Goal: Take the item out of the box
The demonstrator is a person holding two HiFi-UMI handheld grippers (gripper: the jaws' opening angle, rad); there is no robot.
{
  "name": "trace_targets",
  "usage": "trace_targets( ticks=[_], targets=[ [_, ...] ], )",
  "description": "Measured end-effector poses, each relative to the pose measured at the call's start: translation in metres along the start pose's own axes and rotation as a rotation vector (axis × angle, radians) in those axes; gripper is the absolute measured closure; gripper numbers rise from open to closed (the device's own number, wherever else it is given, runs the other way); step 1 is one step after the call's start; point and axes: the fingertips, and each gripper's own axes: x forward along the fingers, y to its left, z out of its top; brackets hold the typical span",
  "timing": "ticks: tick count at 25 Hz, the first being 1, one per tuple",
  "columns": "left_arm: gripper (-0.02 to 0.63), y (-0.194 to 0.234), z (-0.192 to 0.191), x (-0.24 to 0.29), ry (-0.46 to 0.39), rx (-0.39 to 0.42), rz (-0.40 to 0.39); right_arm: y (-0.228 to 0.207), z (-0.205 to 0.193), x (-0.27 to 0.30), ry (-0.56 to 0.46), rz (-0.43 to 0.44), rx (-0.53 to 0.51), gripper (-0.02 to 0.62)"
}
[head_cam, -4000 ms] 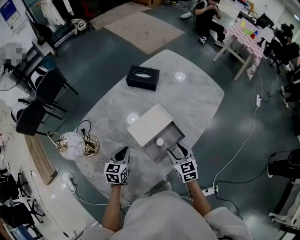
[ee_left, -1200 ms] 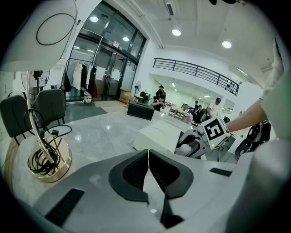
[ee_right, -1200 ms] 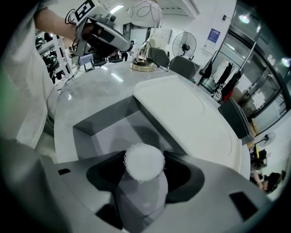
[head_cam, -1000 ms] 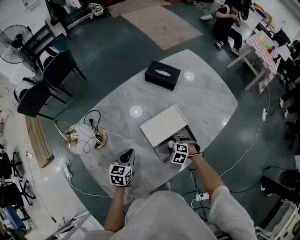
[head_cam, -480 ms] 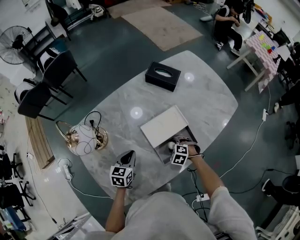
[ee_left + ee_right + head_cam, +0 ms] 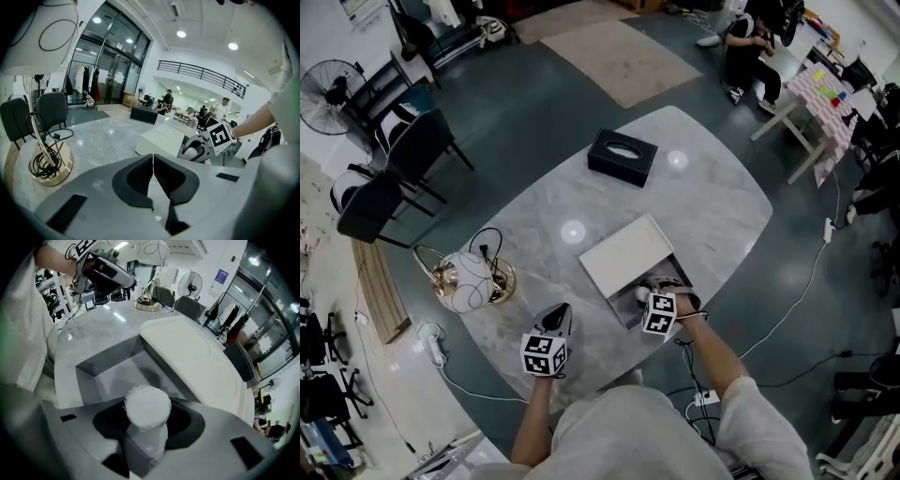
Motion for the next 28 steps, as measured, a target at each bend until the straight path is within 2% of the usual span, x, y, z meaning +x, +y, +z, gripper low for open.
trace_targets(
  ticks=[19,28],
  targets=[
    [0.588,-0.043,0.002,0.018,0.022,0.075,-0.09,0.008,-0.014,-0.057,-0.107,-0.155,0.145,0.407],
    [0.588,-0.056,0.007,0.019,0.017,0.106,-0.106,0.011,-0.021,-0.074,-0.174,-0.191,0.292,0.407]
  ],
)
